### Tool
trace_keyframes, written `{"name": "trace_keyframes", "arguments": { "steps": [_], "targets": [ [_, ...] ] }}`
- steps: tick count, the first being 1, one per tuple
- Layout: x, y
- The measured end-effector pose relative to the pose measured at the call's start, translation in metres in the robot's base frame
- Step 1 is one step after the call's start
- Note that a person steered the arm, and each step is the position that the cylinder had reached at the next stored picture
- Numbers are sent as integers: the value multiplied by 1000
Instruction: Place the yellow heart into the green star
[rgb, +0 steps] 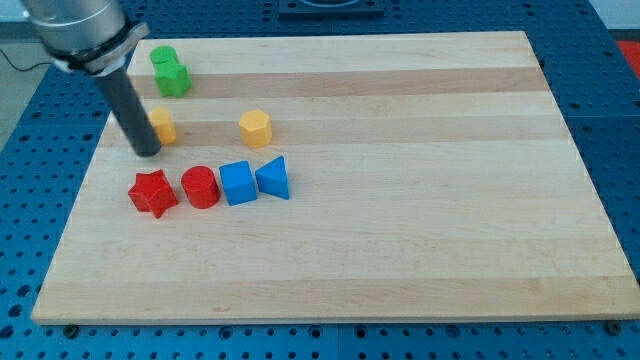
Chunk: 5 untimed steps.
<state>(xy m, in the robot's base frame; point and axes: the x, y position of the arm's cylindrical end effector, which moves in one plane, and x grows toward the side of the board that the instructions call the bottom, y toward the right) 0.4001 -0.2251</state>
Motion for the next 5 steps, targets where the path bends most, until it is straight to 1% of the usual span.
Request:
{"name": "trace_keyframes", "arguments": {
  "steps": [1, 2, 3, 4, 5],
  "targets": [
    [-45, -1],
    [-51, -2],
    [-30, 8],
    [-51, 66],
    [-93, 135]
  ]
}}
